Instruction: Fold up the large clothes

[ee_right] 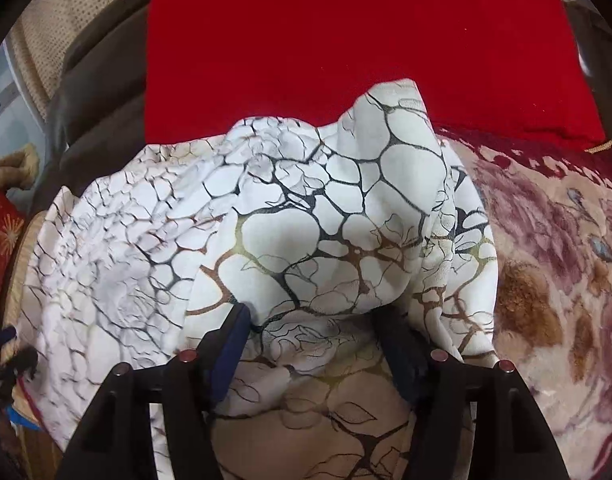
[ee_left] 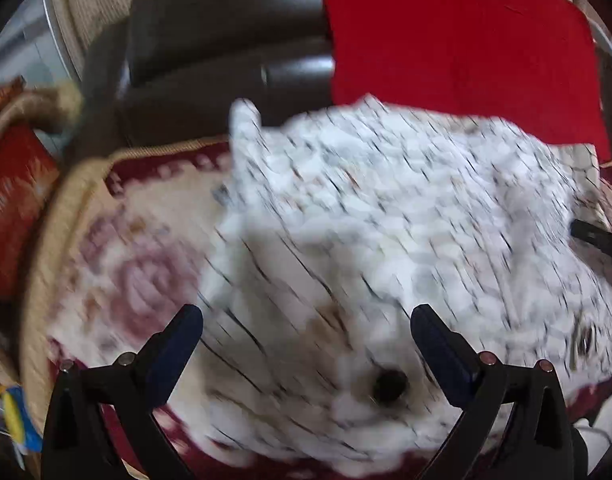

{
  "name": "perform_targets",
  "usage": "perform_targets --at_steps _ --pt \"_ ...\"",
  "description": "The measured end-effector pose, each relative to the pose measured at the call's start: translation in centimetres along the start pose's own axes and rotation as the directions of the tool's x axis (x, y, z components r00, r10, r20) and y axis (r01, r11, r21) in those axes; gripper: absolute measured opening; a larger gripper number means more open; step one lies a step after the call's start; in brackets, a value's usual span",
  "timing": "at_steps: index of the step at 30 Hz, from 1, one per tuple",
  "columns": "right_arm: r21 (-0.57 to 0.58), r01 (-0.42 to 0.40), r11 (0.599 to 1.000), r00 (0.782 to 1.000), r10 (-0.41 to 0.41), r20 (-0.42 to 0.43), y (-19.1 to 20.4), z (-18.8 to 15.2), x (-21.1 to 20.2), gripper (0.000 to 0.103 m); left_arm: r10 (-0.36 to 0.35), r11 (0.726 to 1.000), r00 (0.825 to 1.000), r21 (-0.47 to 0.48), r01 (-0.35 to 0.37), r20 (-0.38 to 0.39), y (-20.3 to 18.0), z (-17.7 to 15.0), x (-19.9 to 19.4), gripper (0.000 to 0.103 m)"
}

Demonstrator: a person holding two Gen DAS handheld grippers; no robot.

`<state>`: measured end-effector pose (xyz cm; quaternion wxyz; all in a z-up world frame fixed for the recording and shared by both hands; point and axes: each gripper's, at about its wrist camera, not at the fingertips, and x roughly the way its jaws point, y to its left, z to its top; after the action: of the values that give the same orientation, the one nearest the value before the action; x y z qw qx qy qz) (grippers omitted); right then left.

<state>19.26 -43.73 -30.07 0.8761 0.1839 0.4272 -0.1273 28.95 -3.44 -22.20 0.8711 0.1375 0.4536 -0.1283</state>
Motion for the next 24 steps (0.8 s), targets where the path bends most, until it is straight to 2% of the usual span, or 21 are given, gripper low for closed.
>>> perform_targets --at_steps 2,5,8,10,11,12,13,16,20,24 --pt "0.026 -0.048 0.999 0.998 0.047 0.044 0.3 0.9 -1.5 0.069 0.037 0.999 0.999 -0.021 -0.038 -0.028 1.1 1.7 1.0 0.103" --pt "-0.014 -0.056 0.998 0.99 0.057 0.127 2.0 2.6 -3.5 0.069 0.081 0.995 0.995 -0.049 -0.084 -0.058 2.5 2.9 3.2 0.103" --pt "-0.024 -0.099 0.995 0.992 0.1 0.082 3.2 3.3 -2.6 0.069 0.111 0.992 0.984 -0.047 -0.119 -0.14 3.0 2.4 6.5 0.103" --pt "-0.015 -0.089 0.996 0.996 0.09 0.006 3.5 3.1 -0.2 0.069 0.057 0.993 0.985 -0.097 -0.073 -0.163 3.4 1.4 8.2 0.103" --pt "-0.012 -0.074 0.997 0.996 0.073 -0.058 3.5 2.8 1.6 0.069 0.035 0.99 0.987 -0.128 -0.056 -0.158 3.7 1.0 8.3 0.103" --pt "-0.016 -0.06 0.998 0.994 0.058 -0.088 3.4 2.5 3.0 0.07 0.002 0.983 0.988 -0.179 -0.031 -0.157 4.4 0.6 8.4 0.103" --pt "-0.038 -0.051 0.998 0.996 0.048 -0.075 3.6 2.3 3.5 0.073 -0.018 0.978 0.987 -0.207 -0.016 -0.161 4.8 0.4 8.4 0.103" --pt "-0.073 -0.033 0.997 0.997 0.028 -0.075 4.5 2.5 2.9 0.074 -0.048 0.973 0.984 -0.232 0.007 -0.171 5.6 0.2 7.5 0.103" --pt "-0.003 -0.085 0.996 0.996 0.085 -0.026 3.6 2.1 -0.3 0.074 0.027 0.989 0.995 -0.143 -0.04 -0.091 4.8 -0.1 3.5 0.103" --pt "0.061 -0.087 0.994 0.995 0.085 0.042 1.6 0.6 -4.1 0.074 0.025 0.995 0.999 -0.101 -0.028 -0.027 4.3 -1.6 -0.4 0.103"
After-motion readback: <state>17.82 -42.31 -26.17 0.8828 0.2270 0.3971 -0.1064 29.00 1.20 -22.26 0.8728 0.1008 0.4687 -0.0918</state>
